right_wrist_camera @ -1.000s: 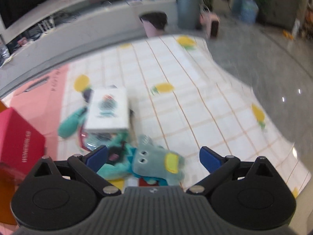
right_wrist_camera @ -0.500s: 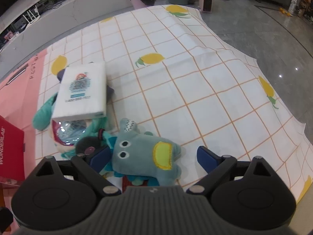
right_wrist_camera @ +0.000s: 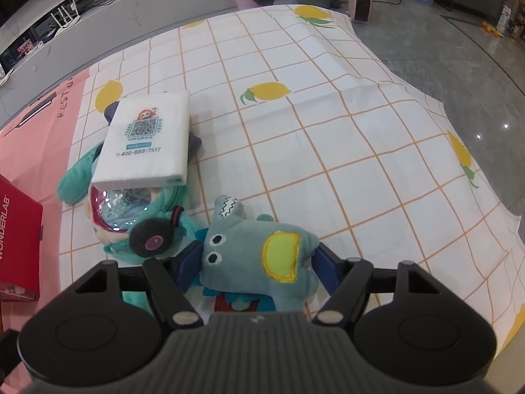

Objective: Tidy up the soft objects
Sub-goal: 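Grasp the grey-green plush monster with the right tool and lift it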

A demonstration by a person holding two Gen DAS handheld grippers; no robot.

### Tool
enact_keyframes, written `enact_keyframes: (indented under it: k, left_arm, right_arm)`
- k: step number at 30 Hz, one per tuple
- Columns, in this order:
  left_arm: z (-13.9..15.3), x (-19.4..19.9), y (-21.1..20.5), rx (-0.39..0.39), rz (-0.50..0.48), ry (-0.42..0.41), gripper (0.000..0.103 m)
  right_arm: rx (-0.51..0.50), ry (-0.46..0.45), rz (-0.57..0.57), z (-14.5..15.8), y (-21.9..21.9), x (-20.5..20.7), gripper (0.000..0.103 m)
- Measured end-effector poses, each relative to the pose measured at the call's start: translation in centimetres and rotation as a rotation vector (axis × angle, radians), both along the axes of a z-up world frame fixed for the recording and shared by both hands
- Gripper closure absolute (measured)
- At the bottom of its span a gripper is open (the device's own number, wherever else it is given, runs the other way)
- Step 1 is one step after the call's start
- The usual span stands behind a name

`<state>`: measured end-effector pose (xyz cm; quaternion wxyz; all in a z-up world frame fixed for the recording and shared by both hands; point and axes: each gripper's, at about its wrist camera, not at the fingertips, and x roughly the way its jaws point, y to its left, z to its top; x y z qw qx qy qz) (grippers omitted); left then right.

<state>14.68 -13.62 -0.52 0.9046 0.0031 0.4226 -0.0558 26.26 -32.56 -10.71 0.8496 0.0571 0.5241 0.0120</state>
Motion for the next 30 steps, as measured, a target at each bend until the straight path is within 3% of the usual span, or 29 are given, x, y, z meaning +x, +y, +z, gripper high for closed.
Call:
enact_keyframes:
  k: [6,10,16,22,26,30]
  left_arm:
    - [-0.7,0.9,-0.9,0.007,0.004,0.011,0.013]
    - [-1.2,2.0,-1.7,0.006,0.025,0.027,0.013]
    - [-1.7,4.7,-3.0,0.011,0.043,0.017,0.013]
    - [-2.2,7.5,-5.0,0.004,-0.009,-0.020,0.013]
    - [-2.9,9.3,-6.4,0.032,-0.006,-0.035,0.013]
    - [-3.6,11.1,-7.5,0.031,-0.012,-0.017,0.013]
  right_arm:
    - [-0.005,-0.017,-0.003,0.4,-0.3,-0.1,0.034]
    - [-0.015,-0.033,-0.090,0.9,-1.9,0.2,0.034]
    - [0.051,-0.079,-0.147,1.8,-3.8,1.3,0.034]
    - [-0.008,-0.123,-0.170,3.1,-4.2,0.7,0.034]
    - [0.069,-0.180,-0.202,4.5,-5.9,-0.3,0.034]
    - [0.093,-0.173,-0.224,4.1,-6.8,-0.3,0.034]
